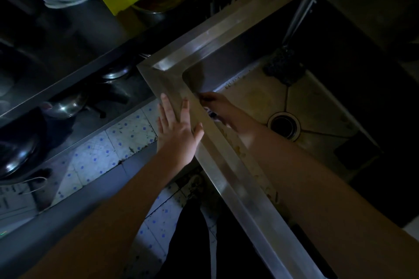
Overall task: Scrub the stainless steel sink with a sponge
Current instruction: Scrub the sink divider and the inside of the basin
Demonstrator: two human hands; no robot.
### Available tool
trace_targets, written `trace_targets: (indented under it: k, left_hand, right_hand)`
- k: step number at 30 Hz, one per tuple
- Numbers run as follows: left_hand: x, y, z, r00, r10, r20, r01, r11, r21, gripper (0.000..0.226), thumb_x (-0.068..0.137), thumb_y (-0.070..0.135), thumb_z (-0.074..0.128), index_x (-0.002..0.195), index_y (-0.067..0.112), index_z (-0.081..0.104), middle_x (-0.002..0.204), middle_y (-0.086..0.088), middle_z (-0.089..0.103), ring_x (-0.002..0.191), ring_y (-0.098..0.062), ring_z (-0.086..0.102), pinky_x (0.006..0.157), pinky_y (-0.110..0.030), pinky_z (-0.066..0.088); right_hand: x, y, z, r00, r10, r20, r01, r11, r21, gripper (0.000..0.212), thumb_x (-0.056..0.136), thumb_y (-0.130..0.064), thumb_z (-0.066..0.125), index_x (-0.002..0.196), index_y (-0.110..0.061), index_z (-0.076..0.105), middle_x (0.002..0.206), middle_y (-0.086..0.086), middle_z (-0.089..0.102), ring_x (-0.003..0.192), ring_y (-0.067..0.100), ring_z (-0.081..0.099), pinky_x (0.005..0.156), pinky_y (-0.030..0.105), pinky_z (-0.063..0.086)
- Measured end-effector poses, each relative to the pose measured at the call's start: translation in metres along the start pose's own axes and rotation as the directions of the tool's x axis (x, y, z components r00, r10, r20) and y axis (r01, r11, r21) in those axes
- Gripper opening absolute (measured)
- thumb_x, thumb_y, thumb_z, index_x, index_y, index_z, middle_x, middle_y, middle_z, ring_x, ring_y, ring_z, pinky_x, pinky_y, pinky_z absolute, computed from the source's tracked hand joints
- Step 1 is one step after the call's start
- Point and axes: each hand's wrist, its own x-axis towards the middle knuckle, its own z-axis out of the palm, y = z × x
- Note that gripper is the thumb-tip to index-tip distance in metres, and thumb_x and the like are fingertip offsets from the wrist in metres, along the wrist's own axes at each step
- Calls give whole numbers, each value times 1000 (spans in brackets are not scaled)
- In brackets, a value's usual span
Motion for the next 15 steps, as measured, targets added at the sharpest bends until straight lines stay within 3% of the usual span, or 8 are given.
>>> trace_targets:
  k: [4, 9, 11, 14, 15]
  left_hand:
    - [0, 0, -1, 1000, 4, 5, -4, 1000, -13, 70, 92, 46, 40, 149, 20, 7, 152, -25, -21, 142, -39, -11, 115, -47, 7]
    - [0, 0, -4, 999, 4, 33, -4, 1000, -23, 71, 93, 47, 40, 149, 22, 6, 151, -23, -23, 141, -40, -12, 115, -48, 6]
    - [0, 0, -4, 999, 10, 33, -10, 1000, -13, 71, 92, 47, 41, 150, 22, 7, 152, -24, -22, 141, -41, -11, 115, -50, 7]
    - [0, 1, -4, 999, -4, 43, 4, 1000, 2, 71, 92, 47, 42, 149, 22, 8, 152, -23, -21, 141, -42, -10, 115, -52, 9]
    - [0, 2, -5, 999, -15, 41, 14, 1000, 12, 70, 92, 48, 42, 149, 22, 9, 153, -23, -20, 141, -42, -9, 115, -52, 9]
  right_hand:
    - [-21, 22, -10, 1000, -15, 7, 14, 997, 79, 29, 94, -14, 56, 121, -5, 60, 75, -6, 58, 52, -1, 55, 44, 14, 41]
    - [-71, 81, -29, 974, 226, 6, -225, 972, -62, 9, 94, -22, 56, 97, -14, 61, 81, 3, 55, 70, 16, 48, 59, 29, 36]
    - [-97, 102, -40, 960, 278, -14, -278, 956, -98, 8, 94, -19, 56, 97, -12, 61, 82, 8, 57, 78, 19, 51, 65, 32, 39]
    - [-133, 128, -55, 957, 289, 16, -281, 942, -184, 11, 95, -12, 55, 99, -5, 62, 74, 9, 56, 67, 19, 51, 61, 30, 38]
    - [-143, 135, -59, 956, 293, 7, -284, 932, -223, 13, 94, -10, 56, 101, -1, 62, 80, 13, 59, 73, 23, 56, 64, 32, 42]
